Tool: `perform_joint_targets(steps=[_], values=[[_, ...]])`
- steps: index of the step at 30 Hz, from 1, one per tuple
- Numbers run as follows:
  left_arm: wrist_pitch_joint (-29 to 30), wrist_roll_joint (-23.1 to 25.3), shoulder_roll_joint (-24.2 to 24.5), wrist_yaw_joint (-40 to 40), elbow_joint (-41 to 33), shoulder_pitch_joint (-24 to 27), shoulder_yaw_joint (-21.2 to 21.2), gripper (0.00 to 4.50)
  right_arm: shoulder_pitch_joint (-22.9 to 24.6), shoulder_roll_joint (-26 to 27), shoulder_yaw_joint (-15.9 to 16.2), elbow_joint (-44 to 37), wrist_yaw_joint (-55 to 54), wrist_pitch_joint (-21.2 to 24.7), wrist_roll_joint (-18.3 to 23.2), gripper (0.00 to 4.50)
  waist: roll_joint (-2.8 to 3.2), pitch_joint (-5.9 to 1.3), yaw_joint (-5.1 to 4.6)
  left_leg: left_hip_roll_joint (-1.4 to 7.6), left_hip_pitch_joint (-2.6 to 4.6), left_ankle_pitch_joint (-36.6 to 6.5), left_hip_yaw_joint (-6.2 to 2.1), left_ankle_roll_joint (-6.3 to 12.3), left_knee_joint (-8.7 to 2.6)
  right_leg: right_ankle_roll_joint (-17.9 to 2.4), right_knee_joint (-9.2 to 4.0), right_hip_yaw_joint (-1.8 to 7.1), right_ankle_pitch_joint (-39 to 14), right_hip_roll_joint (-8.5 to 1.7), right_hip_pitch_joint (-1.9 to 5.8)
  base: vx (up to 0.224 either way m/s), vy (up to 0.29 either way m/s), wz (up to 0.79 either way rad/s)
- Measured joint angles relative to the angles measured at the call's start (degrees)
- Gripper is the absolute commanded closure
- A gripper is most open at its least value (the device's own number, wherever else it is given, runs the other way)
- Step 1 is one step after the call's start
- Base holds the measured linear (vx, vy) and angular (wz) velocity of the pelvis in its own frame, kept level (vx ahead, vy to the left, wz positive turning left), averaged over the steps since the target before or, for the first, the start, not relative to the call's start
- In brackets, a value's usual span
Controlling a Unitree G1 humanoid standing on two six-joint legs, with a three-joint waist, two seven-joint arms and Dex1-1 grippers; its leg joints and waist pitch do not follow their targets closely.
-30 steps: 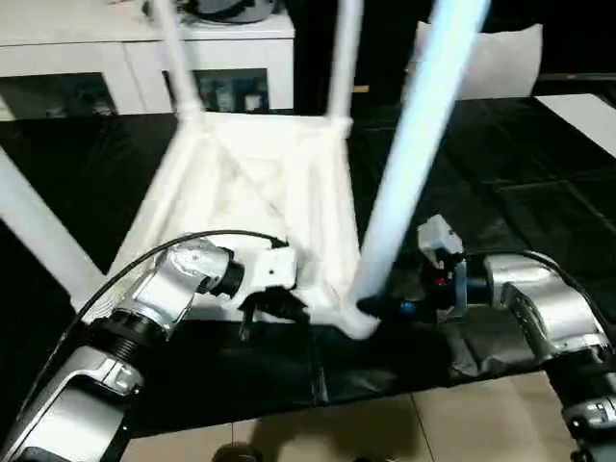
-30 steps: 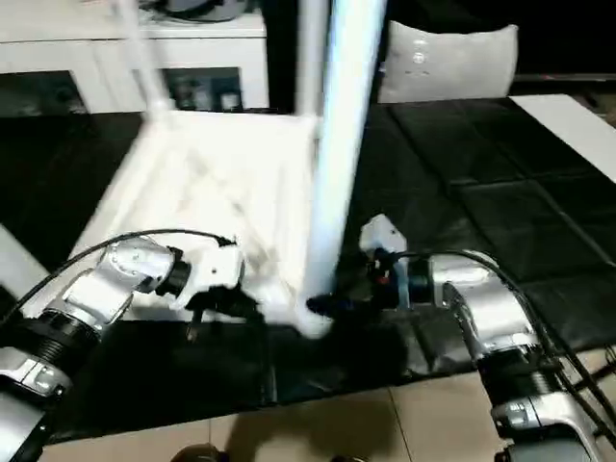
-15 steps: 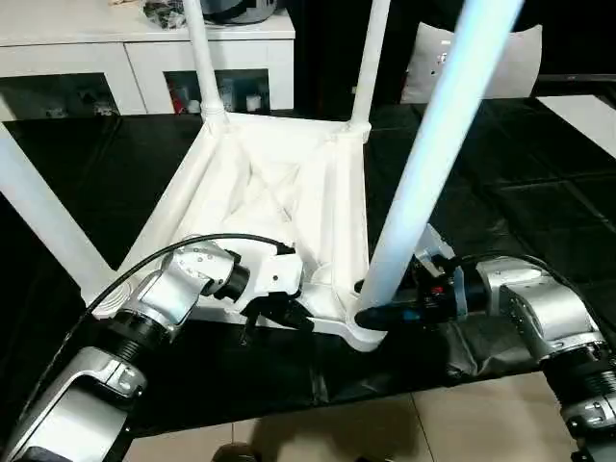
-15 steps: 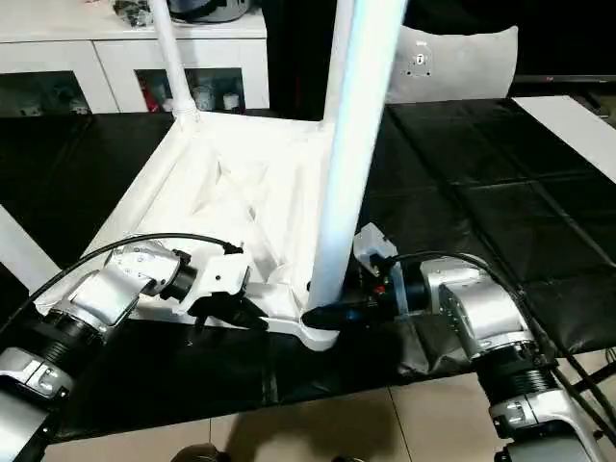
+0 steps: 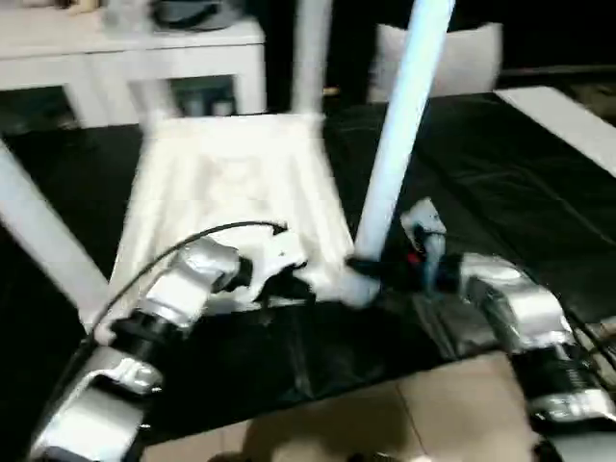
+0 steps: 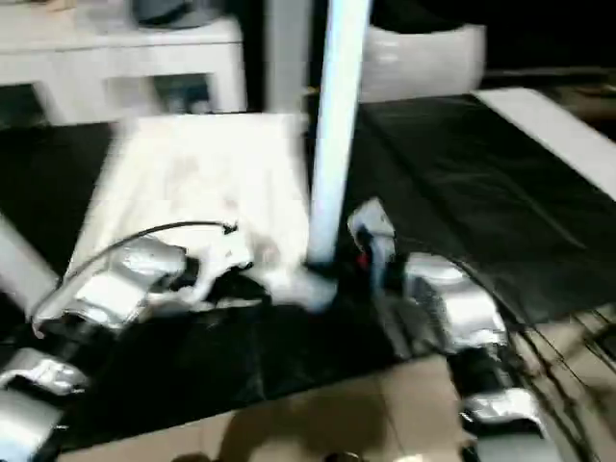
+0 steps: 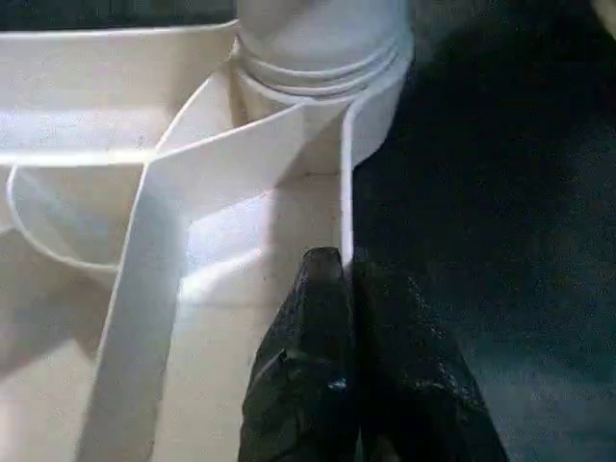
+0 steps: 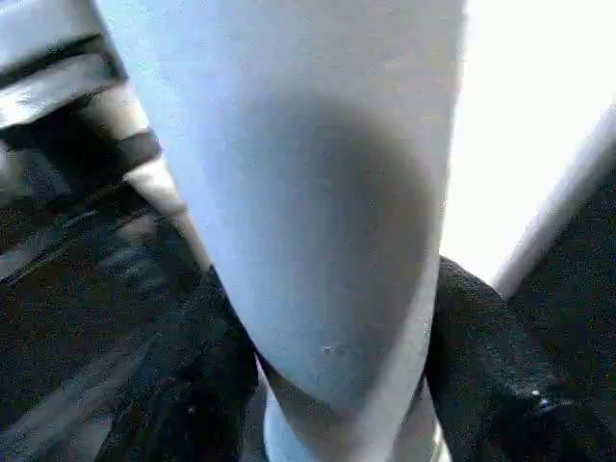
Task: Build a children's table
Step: Rotate leg to tighten
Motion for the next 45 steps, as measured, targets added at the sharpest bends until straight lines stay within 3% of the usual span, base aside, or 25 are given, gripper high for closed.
perform_joint_targets(steps=[3,4,5,7,9,13,14,19,20,27,30,34,40,41,44,45], values=[[4.0,0.9,-3.7,7.9,2.0,-1.9,1.8,4.50,-3.0,6.5,-3.5,3.7,-14.1,-0.3,-1.4,2.41,-0.03,0.00,-1.36,-0.02,-0.04,0.0,-0.05,0.00,0.10,0.0,0.01,-0.21,0.0,0.01,-0.26,0.000,0.000,0.00],[4.5,0.9,-4.3,9.0,2.0,-2.0,2.0,4.50,-3.3,7.2,-4.1,4.2,-16.0,-0.7,-1.4,2.41,-0.02,0.00,-1.48,-0.01,-0.07,0.0,-0.08,0.00,0.10,0.0,0.01,-0.21,0.0,0.01,-0.27,0.000,0.000,0.00],[5.0,1.1,-5.0,10.1,2.0,-2.0,2.4,4.50,-3.4,7.9,-4.5,4.7,-17.6,-1.4,-1.4,2.10,-0.02,0.00,-1.57,0.00,-0.14,0.0,-0.08,0.01,0.09,0.0,0.01,-0.21,0.0,0.01,-0.27,0.000,0.000,0.00],[5.3,1.2,-5.5,10.9,2.0,-2.0,2.5,4.50,-3.4,8.4,-5.0,4.8,-18.4,-1.9,-1.4,2.10,-0.02,0.00,-1.55,0.01,-0.26,-0.1,-0.07,0.07,0.06,0.0,0.02,-0.18,0.0,0.01,-0.30,0.000,0.000,0.00],[5.3,1.2,-5.9,11.3,1.9,-2.0,2.6,4.50,-3.3,8.7,-5.5,4.7,-19.0,-2.3,-1.4,1.71,-0.02,-0.01,-1.36,0.07,-0.40,-0.1,-0.05,0.16,-0.02,0.0,0.07,-0.10,0.0,0.00,-0.36,0.000,0.000,0.00],[4.8,1.2,-6.4,11.0,1.4,-2.1,2.0,4.50,-2.7,8.9,-5.9,4.4,-19.1,-2.9,-1.3,1.59,0.01,-0.02,-0.22,0.06,-0.45,-0.2,0.03,0.21,-0.25,-0.3,0.15,-0.05,0.2,0.00,-0.65,0.000,0.000,0.00],[4.2,1.1,-6.3,10.6,1.4,-2.1,1.7,4.50,-1.8,8.1,-5.7,3.7,-17.6,-3.6,-1.1,1.28,0.01,-0.02,0.14,0.06,-0.48,-0.2,0.06,0.25,-0.26,-0.3,0.15,-0.06,0.2,0.00,-0.68,0.000,0.000,0.00],[1.5,1.1,-4.4,7.1,1.4,-1.8,0.6,4.50,1.8,3.3,-4.3,0.8,-8.2,-5.2,0.4,1.08,0.03,-0.01,1.42,0.03,-0.45,-0.2,0.11,0.29,-0.24,-0.3,0.14,-0.01,0.2,-0.02,-0.67,0.000,0.000,0.00],[0.3,1.0,-3.6,5.9,1.3,-1.6,0.3,4.50,2.5,1.7,-4.0,0.2,-5.7,-5.4,0.7,0.81,0.03,-0.01,1.73,0.03,-0.42,-0.2,0.10,0.26,-0.23,-0.3,0.16,-0.01,0.2,-0.02,-0.63,0.000,0.000,0.00],[-4.4,0.7,0.7,-0.3,1.4,-1.1,-1.2,4.50,3.6,-3.8,-2.8,-2.0,5.5,-7.6,2.6,0.30,0.06,0.01,2.48,0.03,-0.28,-0.2,0.10,0.22,-0.07,-0.1,0.16,0.02,0.1,-0.05,-0.42,0.000,0.000,0.00],[-8.8,1.0,2.7,-3.7,1.6,-1.1,-2.6,4.50,4.1,-8.0,0.0,-2.1,11.3,-9.1,1.9,0.03,0.06,0.01,3.09,0.02,-0.30,-0.2,0.09,0.22,-0.02,-0.1,0.15,0.02,0.1,-0.07,-0.38,0.000,0.000,0.00],[-13.7,0.8,5.3,-8.8,2.0,-1.1,-3.4,4.50,4.2,-11.4,2.3,-2.2,17.4,-10.3,0.8,0.03,0.07,0.01,3.68,0.03,-0.32,-0.2,0.10,0.22,-0.03,0.0,0.16,0.02,0.1,-0.07,-0.35,0.000,0.000,0.00],[-16.8,-0.3,7.0,-15.8,2.1,-1.3,-4.7,4.50,4.2,-12.9,5.0,-4.4,26.2,-8.4,2.9,0.50,0.10,-0.01,4.91,0.04,-0.34,-0.2,0.10,0.23,-0.03,-0.1,0.17,0.03,0.1,-0.08,-0.34,0.000,0.000,0.00],[-17.4,-0.7,7.2,-17.0,2.1,-1.3,-5.2,4.50,4.2,-13.2,5.9,-4.9,28.0,-7.8,3.5,0.75,0.10,-0.01,5.09,0.04,-0.34,-0.2,0.09,0.23,-0.03,-0.1,0.18,0.03,0.1,-0.08,-0.34,0.000,0.000,0.00],[-18.2,-0.8,7.2,-18.4,2.1,-1.3,-5.7,4.50,4.2,-13.2,6.8,-5.1,30.0,-7.1,3.9,0.86,0.10,-0.01,5.18,0.04,-0.32,-0.2,0.10,0.23,-0.01,-0.1,0.19,0.04,0.1,-0.09,-0.32,0.000,0.000,0.00],[-18.5,-0.8,7.2,-18.9,2.1,-1.3,-5.8,4.50,4.2,-13.3,7.3,-5.2,30.7,-6.6,4.0,1.08,0.10,-0.01,5.12,0.04,-0.30,-0.2,0.10,0.23,0.00,-0.1,0.19,0.04,0.1,-0.09,-0.29,0.000,0.000,0.00]])
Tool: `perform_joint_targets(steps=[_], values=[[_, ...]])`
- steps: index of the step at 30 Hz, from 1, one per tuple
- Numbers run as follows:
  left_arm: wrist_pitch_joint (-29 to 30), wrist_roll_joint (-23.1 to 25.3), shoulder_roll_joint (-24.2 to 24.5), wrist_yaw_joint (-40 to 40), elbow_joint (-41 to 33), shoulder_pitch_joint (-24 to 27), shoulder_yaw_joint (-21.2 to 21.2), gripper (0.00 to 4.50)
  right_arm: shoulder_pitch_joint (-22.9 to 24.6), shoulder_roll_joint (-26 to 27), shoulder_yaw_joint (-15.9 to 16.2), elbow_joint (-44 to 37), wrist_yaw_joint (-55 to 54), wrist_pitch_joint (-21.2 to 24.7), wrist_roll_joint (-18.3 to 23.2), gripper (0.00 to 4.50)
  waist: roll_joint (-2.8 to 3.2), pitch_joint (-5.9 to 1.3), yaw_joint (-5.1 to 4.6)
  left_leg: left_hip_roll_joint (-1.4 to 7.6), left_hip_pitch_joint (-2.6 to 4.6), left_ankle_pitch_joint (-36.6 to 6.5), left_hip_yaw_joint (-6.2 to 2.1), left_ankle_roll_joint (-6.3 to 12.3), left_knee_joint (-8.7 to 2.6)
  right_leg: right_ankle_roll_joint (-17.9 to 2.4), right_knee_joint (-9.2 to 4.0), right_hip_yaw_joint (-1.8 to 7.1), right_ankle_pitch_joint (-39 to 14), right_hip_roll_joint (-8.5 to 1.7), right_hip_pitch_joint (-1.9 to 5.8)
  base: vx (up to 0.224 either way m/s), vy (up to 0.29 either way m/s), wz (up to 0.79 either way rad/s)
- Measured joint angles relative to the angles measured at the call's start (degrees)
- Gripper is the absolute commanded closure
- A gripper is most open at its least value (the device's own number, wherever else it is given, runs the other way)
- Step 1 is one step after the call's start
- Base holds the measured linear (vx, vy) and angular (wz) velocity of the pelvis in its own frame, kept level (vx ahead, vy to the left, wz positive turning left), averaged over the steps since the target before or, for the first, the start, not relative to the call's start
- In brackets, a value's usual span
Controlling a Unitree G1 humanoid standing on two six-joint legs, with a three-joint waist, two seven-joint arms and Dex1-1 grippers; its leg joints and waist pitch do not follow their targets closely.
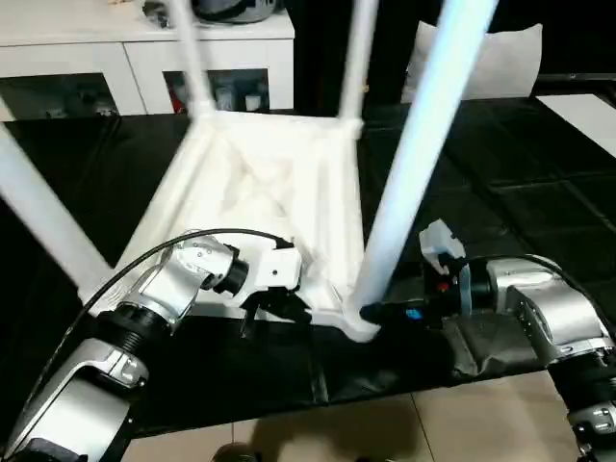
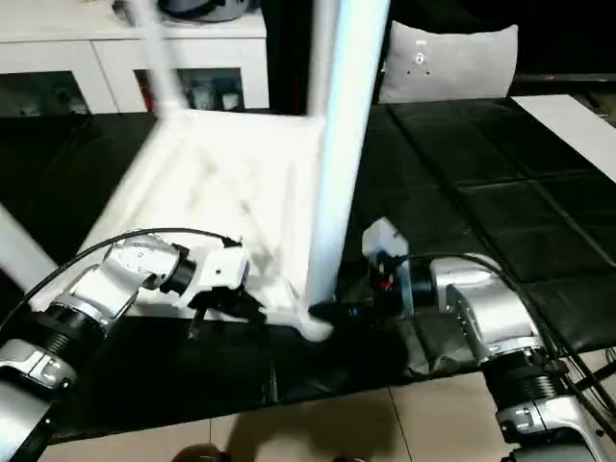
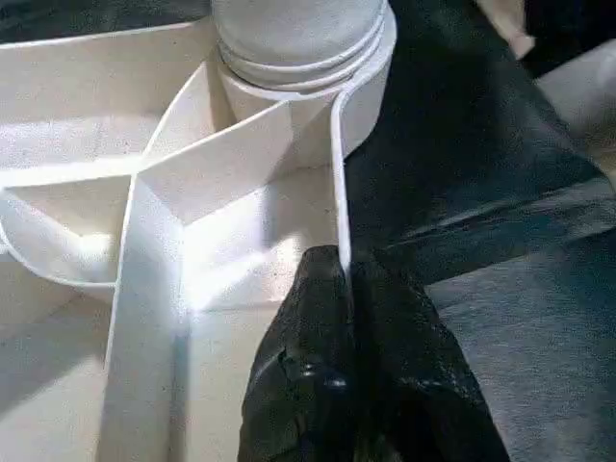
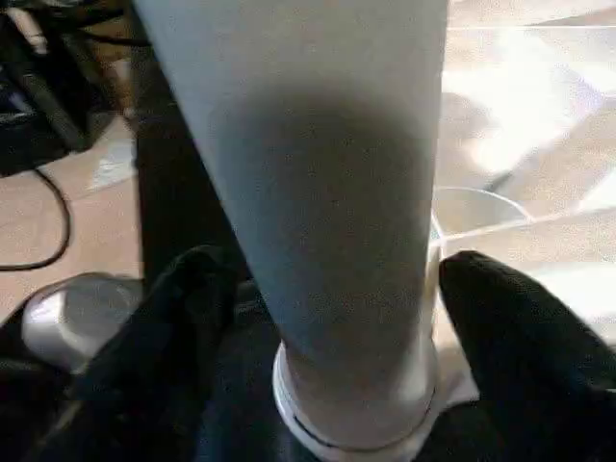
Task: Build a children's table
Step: Rotate leg to tighten
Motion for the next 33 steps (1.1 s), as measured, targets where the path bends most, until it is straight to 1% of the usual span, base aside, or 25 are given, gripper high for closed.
perform_joint_targets(steps=[1,3,4,6,9,11,13,15,16,19,22,23,24,26,28,29,30,31,32,33], values=[[-0.2,0.0,-0.1,-0.3,0.0,0.0,-0.1,4.50,0.0,0.0,0.3,0.0,0.6,0.3,0.1,1.08,0.00,0.00,-0.03,0.00,0.02,0.0,0.00,0.00,0.00,0.0,0.00,0.00,0.0,0.00,0.01,0.000,0.000,0.00],[-0.5,0.0,-0.3,-0.7,0.0,0.0,-0.3,4.50,0.0,0.0,0.8,0.0,1.1,0.5,0.4,1.31,0.00,0.00,-0.13,0.00,0.05,0.0,-0.01,0.00,0.01,0.1,0.00,0.00,0.0,0.00,0.03,0.000,0.000,0.00],[-0.6,0.0,-0.3,-0.9,0.0,0.0,-0.4,4.50,0.0,0.0,0.9,0.0,1.3,0.6,0.5,1.31,0.00,0.00,-0.16,0.00,0.07,0.0,-0.01,-0.01,0.01,0.1,0.00,0.00,0.0,0.00,0.05,0.000,0.000,0.00],[-0.9,0.0,-0.4,-1.1,0.0,0.0,-0.4,4.50,0.0,0.0,0.9,0.0,1.9,0.6,0.5,1.61,0.00,0.00,-0.19,0.01,0.09,0.0,-0.01,0.00,0.01,0.1,0.00,0.00,0.0,0.00,0.06,0.000,0.000,0.00],[-1.1,0.0,-0.5,-1.2,0.1,0.0,-0.5,4.50,0.0,-0.1,0.9,0.0,2.2,1.1,0.5,1.71,0.00,0.00,-0.18,0.00,0.09,0.0,-0.01,0.00,0.01,0.1,0.00,0.00,0.0,0.00,0.07,0.000,0.000,0.00],[-1.2,0.0,-0.5,-1.3,0.1,0.0,-0.5,4.50,0.0,-0.2,0.9,0.0,2.3,1.3,0.5,2.00,0.00,0.00,-0.17,0.00,0.09,0.0,-0.01,-0.01,0.01,0.1,0.00,0.00,0.0,0.00,0.08,0.000,0.000,0.00],[-0.9,-0.2,-0.5,-1.3,0.1,0.0,-0.5,4.50,0.0,-0.1,0.8,0.0,2.2,1.6,0.8,2.12,0.00,0.00,-0.16,0.01,0.09,0.0,-0.01,0.00,0.01,0.1,0.00,0.00,-0.1,0.00,0.08,0.000,0.000,0.00],[1.0,-0.9,-0.6,-1.3,0.0,0.2,-0.1,4.50,0.1,0.3,0.5,0.0,1.4,2.2,1.1,2.18,0.00,0.00,-0.19,0.01,0.10,0.0,0.00,-0.01,0.00,0.1,0.00,0.00,0.0,0.01,0.08,0.000,0.000,0.00],[1.9,-1.2,-0.7,-1.2,-0.4,0.4,0.2,4.50,0.2,0.7,0.3,-0.2,0.9,2.5,1.3,2.30,0.00,0.00,-0.32,0.01,0.11,0.0,0.00,-0.01,0.00,0.1,0.01,0.00,0.0,0.01,0.08,0.000,0.000,0.00],[6.1,-2.0,-0.7,0.4,-1.7,1.7,2.3,4.50,0.5,3.5,-1.1,-0.5,-3.5,3.3,1.3,2.33,0.03,-0.02,-0.80,0.02,0.30,0.0,-0.01,-0.01,0.00,0.1,0.07,0.03,0.0,0.01,0.15,0.000,0.000,0.00],[10.3,-1.8,-0.8,5.1,-3.0,2.2,4.2,4.50,0.4,7.3,-3.4,-0.8,-12.4,4.7,0.3,2.38,0.03,-0.02,-2.47,0.00,0.38,0.1,-0.07,-0.12,0.01,0.1,0.03,0.00,0.0,0.02,0.24,0.000,0.000,0.00],[12.0,-1.5,-1.5,7.8,-3.5,2.7,5.2,4.50,0.1,9.3,-4.5,-0.6,-17.0,5.5,-0.8,2.39,0.05,-0.03,-3.39,0.00,0.37,0.1,-0.08,-0.13,0.01,0.1,-0.05,0.00,0.0,0.02,0.28,0.000,0.000,0.00],[13.1,-1.3,-2.2,9.5,-3.7,2.8,5.8,4.50,-0.3,10.7,-5.3,-0.3,-20.2,6.1,-1.3,2.41,0.04,-0.03,-4.06,-0.01,0.38,0.1,-0.10,-0.15,0.06,0.1,-0.12,-0.04,0.0,0.02,0.28,0.000,0.000,0.00],[15.4,-0.6,-4.3,13.9,-4.0,3.3,6.7,4.50,-1.7,13.1,-6.6,1.1,-27.3,7.1,-2.8,2.43,0.03,-0.03,-5.80,-0.03,0.36,0.1,-0.19,-0.14,0.22,0.1,-0.27,-0.23,-0.1,0.01,0.28,0.000,0.000,0.00],[17.7,0.5,-7.1,19.0,-3.9,3.5,7.7,4.50,-3.0,15.9,-8.2,3.2,-34.4,7.6,-4.1,2.43,0.01,-0.04,-6.99,-0.05,0.35,0.1,-0.21,-0.14,0.27,0.1,-0.45,-0.41,-0.1,0.01,0.31,0.000,0.000,0.00],[18.7,1.1,-8.4,21.8,-3.9,3.4,8.0,4.50,-4.0,17.1,-8.6,4.2,-38.1,7.6,-5.1,2.43,0.01,-0.03,-7.51,-0.03,0.30,0.1,-0.26,-0.13,0.32,0.1,-0.61,-0.67,-0.1,0.00,0.27,0.000,0.000,0.00],[19.2,1.6,-9.6,23.9,-3.8,3.4,8.2,4.50,-4.5,17.9,-9.0,5.0,-40.9,7.0,-5.7,2.43,0.02,-0.04,-7.87,-0.01,0.29,0.1,-0.40,-0.13,0.32,0.1,-0.91,-1.12,-0.1,-0.02,0.36,0.000,0.000,0.00],[19.4,2.1,-10.8,26.0,-3.4,3.4,8.3,4.50,-4.7,18.7,-9.2,5.9,-43.4,5.9,-6.4,2.43,0.05,-0.05,-8.14,0.04,0.24,0.1,-0.62,-0.13,0.31,0.1,-1.28,-1.57,-0.1,-0.03,0.46,0.000,0.000,0.00],[19.8,2.5,-12.3,28.4,-2.8,3.2,8.3,4.50,-4.9,19.4,-9.3,6.8,-46.0,4.5,-7.5,2.43,0.08,-0.03,-8.30,0.08,0.11,0.1,-0.95,-0.13,0.30,0.1,-1.47,-1.80,-0.1,-0.03,0.52,0.000,0.000,0.00],[20.3,2.6,-13.1,29.7,-2.4,2.9,8.2,4.50,-4.9,19.8,-9.7,7.2,-47.4,3.8,-7.9,2.11,0.15,-0.02,-8.38,0.06,0.07,0.1,-1.07,-0.13,0.30,0.1,-1.49,-1.78,-0.1,-0.03,0.55,0.000,0.000,0.00]])
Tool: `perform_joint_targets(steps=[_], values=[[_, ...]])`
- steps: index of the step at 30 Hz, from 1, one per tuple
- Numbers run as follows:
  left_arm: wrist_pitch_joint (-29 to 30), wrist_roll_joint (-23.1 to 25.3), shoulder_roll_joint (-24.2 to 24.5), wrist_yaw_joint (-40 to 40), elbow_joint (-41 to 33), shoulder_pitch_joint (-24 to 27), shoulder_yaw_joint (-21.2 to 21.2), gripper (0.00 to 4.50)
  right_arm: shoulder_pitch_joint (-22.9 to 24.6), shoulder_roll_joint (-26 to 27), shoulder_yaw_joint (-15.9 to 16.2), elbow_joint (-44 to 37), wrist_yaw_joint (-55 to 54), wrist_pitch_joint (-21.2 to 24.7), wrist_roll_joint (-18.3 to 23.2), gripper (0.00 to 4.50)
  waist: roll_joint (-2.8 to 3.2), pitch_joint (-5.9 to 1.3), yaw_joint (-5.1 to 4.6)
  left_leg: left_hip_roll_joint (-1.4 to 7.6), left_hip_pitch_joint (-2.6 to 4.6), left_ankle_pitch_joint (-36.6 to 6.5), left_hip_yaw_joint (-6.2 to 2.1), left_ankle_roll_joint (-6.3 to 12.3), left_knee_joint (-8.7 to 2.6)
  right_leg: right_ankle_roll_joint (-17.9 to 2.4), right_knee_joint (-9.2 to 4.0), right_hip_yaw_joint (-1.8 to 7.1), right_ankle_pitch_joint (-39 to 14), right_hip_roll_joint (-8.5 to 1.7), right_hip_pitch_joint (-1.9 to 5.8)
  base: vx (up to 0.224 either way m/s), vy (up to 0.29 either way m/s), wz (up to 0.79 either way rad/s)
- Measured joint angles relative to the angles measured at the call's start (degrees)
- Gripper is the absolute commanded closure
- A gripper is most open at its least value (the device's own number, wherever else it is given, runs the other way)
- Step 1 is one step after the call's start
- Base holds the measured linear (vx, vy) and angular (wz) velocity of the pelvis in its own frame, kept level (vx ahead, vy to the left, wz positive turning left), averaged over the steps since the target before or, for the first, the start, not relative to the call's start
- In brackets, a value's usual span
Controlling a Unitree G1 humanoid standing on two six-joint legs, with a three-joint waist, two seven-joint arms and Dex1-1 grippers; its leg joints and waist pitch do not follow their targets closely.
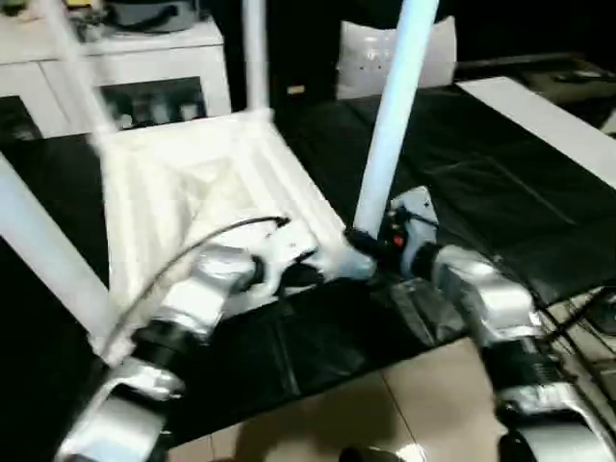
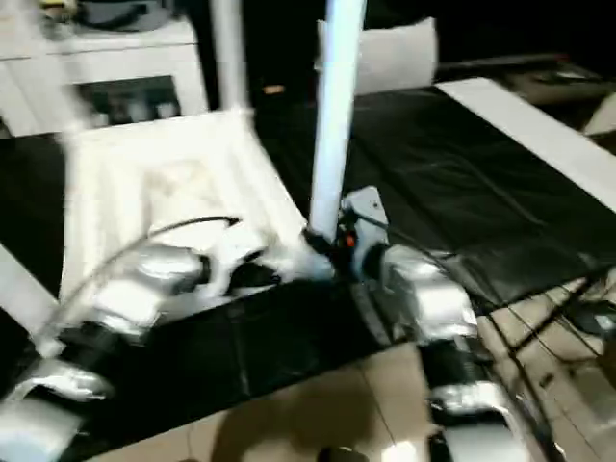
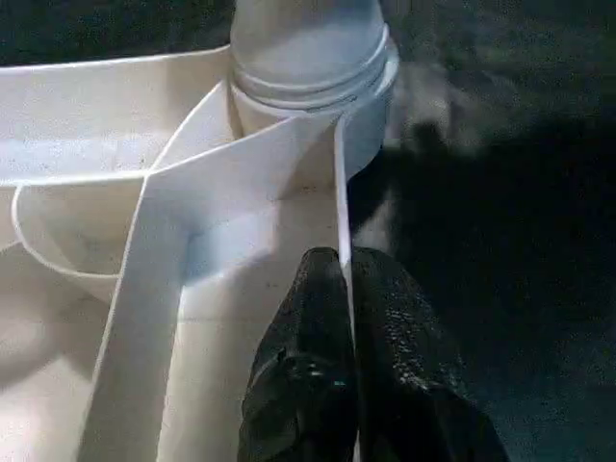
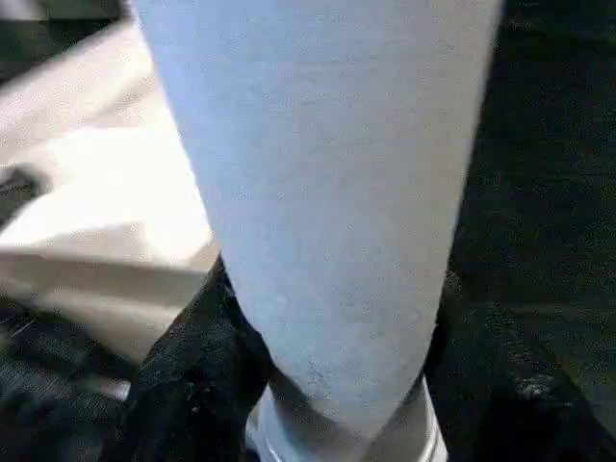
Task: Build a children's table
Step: Rotate leg to tighten
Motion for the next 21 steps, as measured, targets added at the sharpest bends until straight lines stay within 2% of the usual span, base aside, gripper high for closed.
perform_joint_targets(steps=[3,4,7,8,12,14,17,21], values=[[0.0,0.0,-1.1,1.7,0.8,-0.7,-0.1,4.50,0.1,0.5,-1.1,0.1,-1.5,-0.2,0.0,1.93,0.16,0.01,0.23,-0.07,-0.03,0.0,-0.02,0.05,-0.09,0.0,0.01,0.06,0.0,-0.05,0.05,0.000,0.000,0.00],[0.0,0.0,-1.4,1.6,0.7,-0.7,-0.3,4.50,0.3,0.6,-1.2,0.1,-1.5,-0.2,0.0,1.70,0.18,0.00,0.46,-0.05,-0.08,0.0,-0.01,0.05,-0.15,0.0,0.03,0.08,0.0,-0.05,0.06,0.000,0.000,0.00],[-0.3,0.0,-1.7,1.2,0.6,-0.8,-1.0,4.50,1.2,0.2,-1.7,0.0,-0.7,-1.1,0.2,1.60,0.31,-0.06,1.50,-0.06,-0.09,-0.1,0.04,0.09,-0.24,-0.1,0.31,0.24,0.1,-0.07,0.02,0.000,0.000,0.00],[-1.1,0.0,-1.5,0.6,0.5,-0.8,-1.3,4.50,2.2,-0.7,-1.7,-0.8,1.3,-2.1,0.7,1.42,0.32,-0.06,1.88,-0.07,-0.09,-0.1,0.03,0.09,-0.28,-0.1,0.43,0.22,0.1,-0.06,0.00,0.000,0.000,0.00],[-3.7,0.0,0.0,-1.1,0.6,-0.8,-2.0,4.50,3.6,-3.5,-0.8,-1.8,7.4,-3.5,2.2,1.19,0.34,-0.04,3.05,-0.01,-0.17,-0.1,0.05,0.08,-0.63,-0.2,0.61,0.20,0.3,0.01,-0.09,0.000,0.000,0.00],[-5.2,-0.1,1.3,-2.7,0.8,-0.8,-2.3,4.50,4.3,-5.8,-0.2,-2.8,10.4,-3.8,2.3,0.92,0.38,-0.02,3.49,0.00,-0.18,-0.1,0.05,0.07,-0.75,-0.2,0.62,0.18,0.3,0.04,-0.13,0.000,0.000,0.00],[-7.4,-0.2,3.2,-5.8,0.8,-0.8,-2.5,4.50,4.5,-7.9,1.3,-3.1,14.9,-5.2,2.4,0.76,0.38,-0.02,4.08,-0.01,-0.16,-0.1,0.06,0.07,-0.67,-0.2,0.62,0.23,0.3,0.02,-0.23,0.000,0.000,0.00],[-10.3,-0.6,5.9,-10.2,0.9,-0.7,-3.0,4.50,4.5,-10.6,1.7,-3.3,19.5,-6.5,2.7,0.49,0.38,-0.01,5.11,-0.03,-0.17,-0.1,0.09,0.07,-0.59,-0.3,0.62,0.31,0.4,-0.01,-0.25,0.000,0.000,0.00]])
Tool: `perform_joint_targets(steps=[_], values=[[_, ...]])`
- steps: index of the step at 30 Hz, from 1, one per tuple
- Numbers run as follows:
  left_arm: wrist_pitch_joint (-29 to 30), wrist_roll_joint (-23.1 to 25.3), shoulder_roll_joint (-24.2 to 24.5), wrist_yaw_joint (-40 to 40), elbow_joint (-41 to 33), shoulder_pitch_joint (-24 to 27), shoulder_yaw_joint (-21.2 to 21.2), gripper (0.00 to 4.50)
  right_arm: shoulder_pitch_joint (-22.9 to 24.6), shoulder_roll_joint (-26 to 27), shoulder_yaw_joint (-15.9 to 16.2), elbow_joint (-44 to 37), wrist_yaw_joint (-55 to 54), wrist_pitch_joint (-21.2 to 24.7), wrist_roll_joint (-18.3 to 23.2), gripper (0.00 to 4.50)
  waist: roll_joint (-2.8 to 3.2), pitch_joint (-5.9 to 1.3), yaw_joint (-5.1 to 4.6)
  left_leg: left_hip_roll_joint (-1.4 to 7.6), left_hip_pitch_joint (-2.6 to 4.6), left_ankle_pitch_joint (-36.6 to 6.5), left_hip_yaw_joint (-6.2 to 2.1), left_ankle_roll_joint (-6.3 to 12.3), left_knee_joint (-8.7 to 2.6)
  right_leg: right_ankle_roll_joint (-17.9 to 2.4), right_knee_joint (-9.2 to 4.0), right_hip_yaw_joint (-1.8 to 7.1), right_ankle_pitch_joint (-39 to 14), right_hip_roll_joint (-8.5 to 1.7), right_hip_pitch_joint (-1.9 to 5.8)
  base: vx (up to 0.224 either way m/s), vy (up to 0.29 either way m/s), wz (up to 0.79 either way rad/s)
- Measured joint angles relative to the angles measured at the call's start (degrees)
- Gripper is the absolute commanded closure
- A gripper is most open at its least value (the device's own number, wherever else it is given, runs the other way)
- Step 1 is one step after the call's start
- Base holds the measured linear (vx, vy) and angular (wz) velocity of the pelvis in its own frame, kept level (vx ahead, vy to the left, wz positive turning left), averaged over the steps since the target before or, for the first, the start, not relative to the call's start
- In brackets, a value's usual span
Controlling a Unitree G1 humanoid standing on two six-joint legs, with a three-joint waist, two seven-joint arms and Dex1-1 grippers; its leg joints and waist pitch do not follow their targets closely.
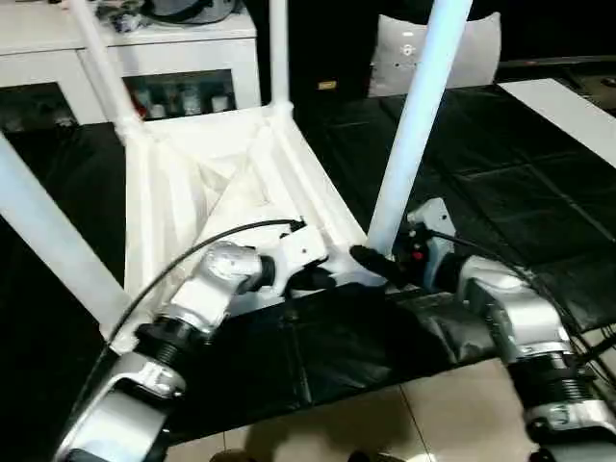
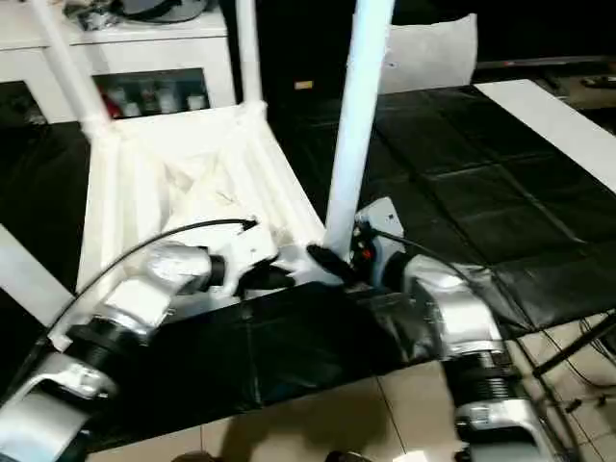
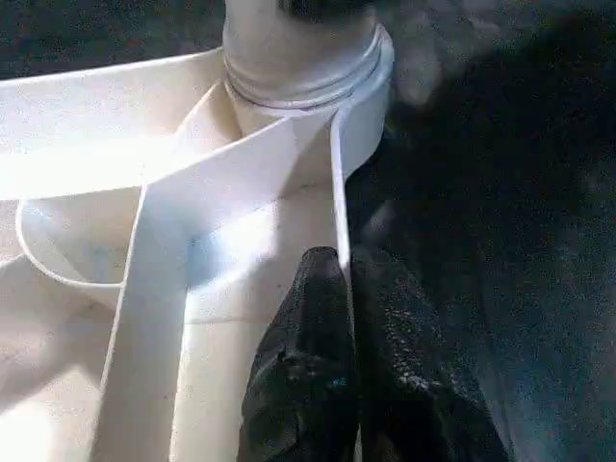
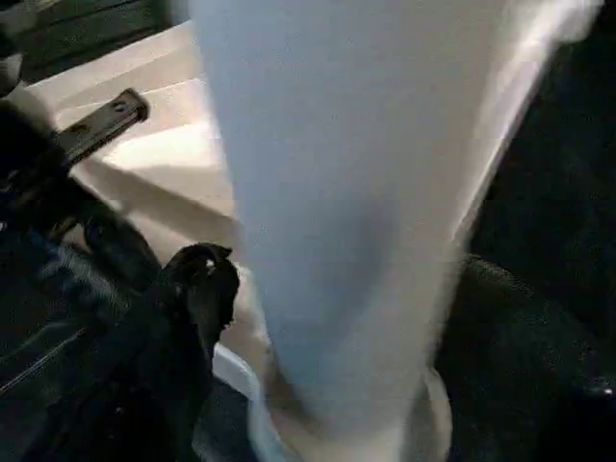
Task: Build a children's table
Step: Rotate leg to tighten
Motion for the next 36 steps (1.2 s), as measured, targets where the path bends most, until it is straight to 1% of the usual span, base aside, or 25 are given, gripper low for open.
perform_joint_targets(steps=[3,7,8,11,12,15,17,21,22,24,25,27,31,33,36], values=[[-4.1,-0.6,2.9,-4.4,0.7,0.0,-0.8,4.50,0.4,-3.9,1.1,-1.1,6.7,-1.4,0.5,0.49,0.00,0.00,0.64,0.01,-0.01,0.0,0.03,0.00,0.01,0.0,0.00,0.01,0.0,-0.02,0.02,0.000,0.000,0.00],[-7.3,-0.8,5.7,-9.0,0.7,0.0,-1.6,4.50,1.2,-6.1,2.5,-2.0,14.6,-3.8,2.0,0.49,0.01,0.00,1.26,0.03,0.05,0.0,0.07,0.00,0.01,0.0,0.06,0.02,0.0,-0.02,0.04,0.000,0.000,0.00],[-8.1,-0.9,6.2,-10.6,0.7,0.0,-1.7,4.50,1.2,-6.6,3.1,-2.0,17.4,-4.3,2.6,0.76,0.01,0.00,1.45,0.03,0.05,0.0,0.07,0.00,0.01,0.0,0.07,0.01,0.0,-0.02,0.04,0.000,0.000,0.00],[-9.2,-1.5,7.1,-13.8,0.5,0.0,-2.4,4.50,1.2,-7.7,4.3,-2.0,21.9,-4.4,3.6,0.88,0.00,0.00,2.02,0.02,0.07,0.0,0.07,0.00,0.07,0.0,0.08,0.03,0.0,-0.05,0.10,0.000,0.000,0.00],[-9.6,-1.8,7.3,-14.5,0.5,0.0,-2.7,4.50,1.3,-7.8,4.6,-2.0,23.0,-4.1,4.0,1.13,0.00,0.00,2.19,0.02,0.09,0.0,0.08,0.00,0.09,0.0,0.08,0.03,0.0,-0.05,0.14,0.000,0.000,0.00],[-11.2,-2.1,7.4,-16.6,0.5,0.0,-3.6,4.50,1.4,-8.2,5.7,-2.1,26.1,-2.8,4.7,1.24,0.00,0.00,2.85,0.02,0.15,0.0,0.10,0.00,0.10,0.0,0.08,0.05,0.0,-0.06,0.19,0.000,0.000,0.00],[-11.9,-2.3,7.5,-17.4,0.4,0.0,-4.1,4.50,1.4,-8.2,6.2,-2.1,27.4,-2.2,5.0,1.46,0.00,0.00,3.04,0.03,0.19,0.0,0.10,-0.01,0.10,0.0,0.10,0.05,0.0,-0.07,0.23,0.000,0.000,0.00],[-12.6,-2.4,7.4,-18.5,0.4,0.0,-4.4,4.50,1.4,-8.3,6.7,-2.1,29.5,-2.0,5.7,1.83,0.00,0.00,3.03,0.03,0.21,0.0,0.11,-0.01,0.10,0.0,0.12,0.06,0.0,-0.07,0.24,0.000,0.000,0.00],[-12.7,-2.4,7.3,-18.7,0.4,0.0,-4.4,4.50,1.4,-8.3,6.7,-2.1,29.8,-1.9,5.8,1.83,0.00,0.00,3.02,0.03,0.22,0.0,0.11,-0.02,0.10,0.0,0.13,0.06,0.0,-0.07,0.24,0.000,0.000,0.00],[-13.0,-2.3,7.3,-18.9,0.4,0.0,-4.5,4.50,1.3,-8.5,6.8,-2.0,30.5,-1.5,6.1,2.06,0.00,0.00,3.03,0.03,0.22,0.0,0.11,-0.01,0.10,0.1,0.15,0.06,0.0,-0.07,0.23,0.000,0.000,0.00],[-13.1,-2.3,7.3,-18.9,0.4,0.0,-4.5,4.50,1.3,-8.7,6.8,-2.0,30.8,-1.3,6.2,2.06,0.00,-0.01,3.03,0.03,0.23,0.0,0.11,-0.02,0.11,0.1,0.16,0.06,0.0,-0.07,0.23,0.000,0.000,0.00],[-13.4,-2.3,7.3,-18.8,0.5,0.0,-4.6,4.50,1.1,-8.8,6.8,-1.8,30.9,-1.1,6.2,2.31,0.00,0.00,3.04,0.03,0.23,0.0,0.11,-0.02,0.11,0.1,0.16,0.06,0.0,-0.07,0.23,0.000,0.000,0.00],[-13.3,-2.3,7.0,-18.5,0.6,0.0,-4.6,4.50,0.3,-7.9,6.8,0.1,31.0,-1.3,6.1,2.47,-0.01,-0.01,2.97,0.04,0.32,0.0,0.12,-0.04,0.12,0.1,0.19,0.05,0.0,-0.07,0.29,0.000,0.000,0.00],[-11.7,-2.4,6.9,-18.5,0.6,0.0,-4.3,4.50,0.0,-6.9,6.7,1.3,30.8,-1.8,6.1,2.53,-0.01,-0.02,2.76,0.03,0.42,0.0,0.13,-0.05,0.12,0.1,0.27,0.07,0.0,-0.07,0.33,0.000,0.000,0.00],[-5.6,-2.3,7.2,-17.7,-0.4,0.0,-3.5,4.50,-1.3,-4.1,6.6,4.2,28.8,-2.0,5.7,2.55,0.00,-0.03,2.34,0.04,0.52,0.1,0.13,-0.15,0.12,0.1,0.41,0.06,0.0,-0.07,0.42,0.000,0.000,0.00]])
